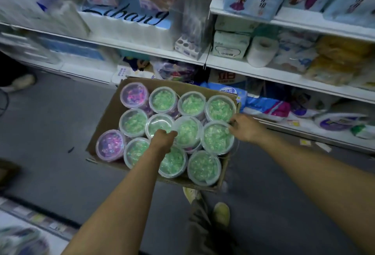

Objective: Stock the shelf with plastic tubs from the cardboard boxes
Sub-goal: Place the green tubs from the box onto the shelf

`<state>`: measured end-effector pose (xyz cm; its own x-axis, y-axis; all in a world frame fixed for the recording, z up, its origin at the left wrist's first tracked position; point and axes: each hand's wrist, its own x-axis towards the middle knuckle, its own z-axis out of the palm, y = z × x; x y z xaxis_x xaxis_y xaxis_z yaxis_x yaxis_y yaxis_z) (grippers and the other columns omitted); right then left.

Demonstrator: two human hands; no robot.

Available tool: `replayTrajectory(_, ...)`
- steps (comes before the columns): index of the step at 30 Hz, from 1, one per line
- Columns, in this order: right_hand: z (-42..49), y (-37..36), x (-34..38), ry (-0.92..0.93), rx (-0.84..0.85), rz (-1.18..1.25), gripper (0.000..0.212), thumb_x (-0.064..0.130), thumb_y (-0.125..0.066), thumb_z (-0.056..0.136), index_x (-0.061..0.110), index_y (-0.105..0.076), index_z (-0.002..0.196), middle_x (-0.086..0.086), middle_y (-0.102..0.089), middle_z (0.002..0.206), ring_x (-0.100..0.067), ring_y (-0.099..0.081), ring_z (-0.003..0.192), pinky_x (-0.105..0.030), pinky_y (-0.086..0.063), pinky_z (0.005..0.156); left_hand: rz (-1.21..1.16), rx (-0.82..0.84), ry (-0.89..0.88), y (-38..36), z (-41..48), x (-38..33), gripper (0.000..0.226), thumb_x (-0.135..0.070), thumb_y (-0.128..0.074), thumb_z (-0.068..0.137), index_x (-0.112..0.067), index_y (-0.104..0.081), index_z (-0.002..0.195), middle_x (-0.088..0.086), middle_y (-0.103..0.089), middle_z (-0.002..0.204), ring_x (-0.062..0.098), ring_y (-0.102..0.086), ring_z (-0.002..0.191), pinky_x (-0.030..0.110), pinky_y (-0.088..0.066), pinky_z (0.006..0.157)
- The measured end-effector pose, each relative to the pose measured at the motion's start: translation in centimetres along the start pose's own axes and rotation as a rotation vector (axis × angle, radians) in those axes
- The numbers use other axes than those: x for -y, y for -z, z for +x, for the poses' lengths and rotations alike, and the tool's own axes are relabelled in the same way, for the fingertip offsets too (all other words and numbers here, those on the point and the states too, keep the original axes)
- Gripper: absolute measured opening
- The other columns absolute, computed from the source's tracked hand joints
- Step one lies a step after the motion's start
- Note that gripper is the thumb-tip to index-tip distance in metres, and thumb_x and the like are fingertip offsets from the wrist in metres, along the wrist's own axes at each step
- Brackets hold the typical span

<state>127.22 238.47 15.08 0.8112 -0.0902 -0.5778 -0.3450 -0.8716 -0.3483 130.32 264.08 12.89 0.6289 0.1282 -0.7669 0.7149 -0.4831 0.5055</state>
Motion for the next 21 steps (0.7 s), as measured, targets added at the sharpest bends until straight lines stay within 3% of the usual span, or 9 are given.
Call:
replayTrajectory(2, 0.8, -1.6, -0.8, -0.041, 0.019, 0.083, 0.015, 0.030, -0.057, 0.079, 0.026, -0.045, 0.071, -0.007, -0.055, 0.085, -0.027, -0.056, 0.081, -0.037, -0.045, 0.070, -0.158, 0.032, 0.091, -0.9, 1.0, 1.0, 0.033, -0.026, -0.062, 0.090, 0.003, -0.057, 0.104, 0.018, -0.059, 0.095, 0.026, -0.057, 0.068, 0.035, -0.053, 0.066)
replayTrajectory(4, 1.1, -2.8, -1.1, -0.103, 0.003, 0.165, 0.023, 0.025, -0.059, 0.080, 0.026, -0.043, 0.064, -0.005, -0.056, 0.082, -0.025, -0.056, 0.080, -0.034, -0.043, 0.068, -0.252, 0.056, 0.119, -1.7, 1.7, 1.5, 0.035, -0.028, -0.063, 0.091, 0.002, -0.054, 0.107, 0.021, -0.060, 0.098, 0.029, -0.063, 0.071, 0.036, -0.058, 0.069)
replayTrajectory(7, 1.8, -3.8, -0.9, -0.215, -0.042, 0.237, 0.008, 0.028, -0.060, 0.082, 0.020, -0.058, 0.084, -0.008, -0.062, 0.094, -0.028, -0.061, 0.089, -0.034, -0.047, 0.074, -0.324, 0.047, 0.126, -2.4, 2.5, 1.8, 0.042, -0.027, -0.065, 0.089, 0.004, -0.052, 0.114, 0.022, -0.063, 0.100, 0.030, -0.067, 0.071, 0.040, -0.060, 0.073)
replayTrajectory(9, 2.2, -4.3, -0.7, -0.244, -0.025, 0.241, 0.025, 0.029, -0.061, 0.082, 0.014, -0.063, 0.102, -0.010, -0.065, 0.104, -0.030, -0.062, 0.097, -0.035, -0.050, 0.081, -0.359, 0.037, 0.157, -2.9, 2.6, 1.9, 0.045, -0.024, -0.067, 0.088, 0.006, -0.051, 0.118, 0.018, -0.063, 0.087, 0.027, -0.066, 0.061, 0.042, -0.060, 0.073)
replayTrajectory(12, 2.6, -4.7, -0.9, -0.269, -0.035, 0.303, 0.025, 0.026, -0.065, 0.083, 0.013, -0.060, 0.104, -0.003, -0.061, 0.102, -0.026, -0.060, 0.098, -0.032, -0.047, 0.081, -0.445, 0.033, 0.189, -3.4, 2.5, 2.0, 0.044, -0.020, -0.067, 0.089, 0.006, -0.051, 0.120, 0.015, -0.061, 0.080, 0.022, -0.064, 0.049, 0.028, -0.056, 0.048)
replayTrajectory(18, 3.1, -4.8, -2.0, -0.298, -0.051, 0.513, 0.015, 0.019, -0.071, 0.082, 0.014, -0.057, 0.079, -0.004, -0.057, 0.083, -0.021, -0.055, 0.082, -0.034, -0.045, 0.074, -0.624, 0.076, 0.202, -3.5, 2.2, 2.7, 0.029, -0.019, -0.062, 0.092, 0.000, -0.055, 0.113, 0.013, -0.060, 0.083, 0.023, -0.061, 0.071, 0.033, -0.056, 0.056)
replayTrajectory(21, 3.2, -4.7, -2.6, -0.308, -0.065, 0.577, 0.019, 0.017, -0.071, 0.081, 0.016, -0.055, 0.071, -0.004, -0.059, 0.077, -0.021, -0.055, 0.078, -0.037, -0.048, 0.076, -0.649, 0.064, 0.163, -3.3, 2.1, 2.9, 0.034, -0.020, -0.060, 0.094, 0.000, -0.052, 0.120, 0.012, -0.060, 0.092, 0.024, -0.061, 0.078, 0.034, -0.055, 0.058)
